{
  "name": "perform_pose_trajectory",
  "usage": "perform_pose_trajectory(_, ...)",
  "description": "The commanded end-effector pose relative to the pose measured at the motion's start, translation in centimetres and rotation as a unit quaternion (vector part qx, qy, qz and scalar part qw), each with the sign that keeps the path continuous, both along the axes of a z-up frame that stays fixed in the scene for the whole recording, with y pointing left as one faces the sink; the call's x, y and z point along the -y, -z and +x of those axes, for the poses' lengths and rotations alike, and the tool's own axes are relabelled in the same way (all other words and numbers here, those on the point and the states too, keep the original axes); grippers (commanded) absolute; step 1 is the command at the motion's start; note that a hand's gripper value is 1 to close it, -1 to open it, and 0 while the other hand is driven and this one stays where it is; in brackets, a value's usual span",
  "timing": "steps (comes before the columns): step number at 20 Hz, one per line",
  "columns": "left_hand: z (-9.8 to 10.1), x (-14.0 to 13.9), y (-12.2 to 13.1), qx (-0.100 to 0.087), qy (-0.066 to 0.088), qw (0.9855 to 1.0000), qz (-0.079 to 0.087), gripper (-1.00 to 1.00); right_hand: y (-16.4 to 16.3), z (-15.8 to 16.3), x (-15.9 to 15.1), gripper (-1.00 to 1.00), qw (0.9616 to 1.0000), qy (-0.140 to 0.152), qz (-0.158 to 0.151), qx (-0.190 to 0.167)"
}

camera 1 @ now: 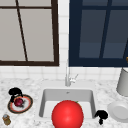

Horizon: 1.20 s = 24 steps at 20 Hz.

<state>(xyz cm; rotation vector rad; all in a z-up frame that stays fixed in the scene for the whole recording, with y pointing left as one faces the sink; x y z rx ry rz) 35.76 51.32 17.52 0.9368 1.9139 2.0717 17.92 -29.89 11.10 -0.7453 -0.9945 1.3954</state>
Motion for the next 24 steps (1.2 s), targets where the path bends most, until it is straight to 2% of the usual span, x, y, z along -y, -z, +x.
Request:
perform_pose_trajectory(1,0.0,-0.6,-1.1,0.003,0.0,0.9998,-0.017,-1.0,0.0,0.0,0.0,0.0,1.0,0.0,0.0,0.0)
perform_pose_trajectory(2,0.0,-0.4,-1.9,0.009,0.002,0.9998,-0.015,-1.0,0.0,0.0,0.0,0.0,1.0,0.0,0.0,0.0)
perform_pose_trajectory(3,0.0,-0.3,-2.9,0.008,0.009,0.9999,-0.01,-1.0,0.0,0.0,0.0,0.0,1.0,0.0,0.0,0.0)
perform_pose_trajectory(6,-0.3,-0.4,-5.2,0.006,0.014,0.9999,0.005,-1.0,0.0,0.0,0.0,0.0,1.0,0.0,0.0,0.0)
perform_pose_trajectory(9,-0.3,-0.7,-7.1,0.0,0.018,0.9997,0.015,-1.0,0.0,0.0,0.0,0.0,1.0,0.0,0.0,0.0)
perform_pose_trajectory(11,-0.9,-1.5,-8.4,-0.014,0.017,0.9995,0.022,-1.0,0.0,0.0,0.0,0.0,1.0,0.0,0.0,0.0)
perform_pose_trajectory(14,-1.9,-3.3,-9.7,-0.027,0.012,0.9994,0.017,-1.0,0.0,0.0,0.0,0.0,1.0,0.0,0.0,0.0)
perform_pose_trajectory(20,-4.0,-7.4,-11.1,-0.026,0.016,0.9993,0.02,-1.0,0.0,0.0,0.0,0.0,1.0,0.0,0.0,0.0)
perform_pose_trajectory(24,-6.0,-9.9,-11.0,-0.036,0.012,0.9992,0.014,-1.0,0.0,0.0,0.0,0.0,1.0,0.0,0.0,0.0)
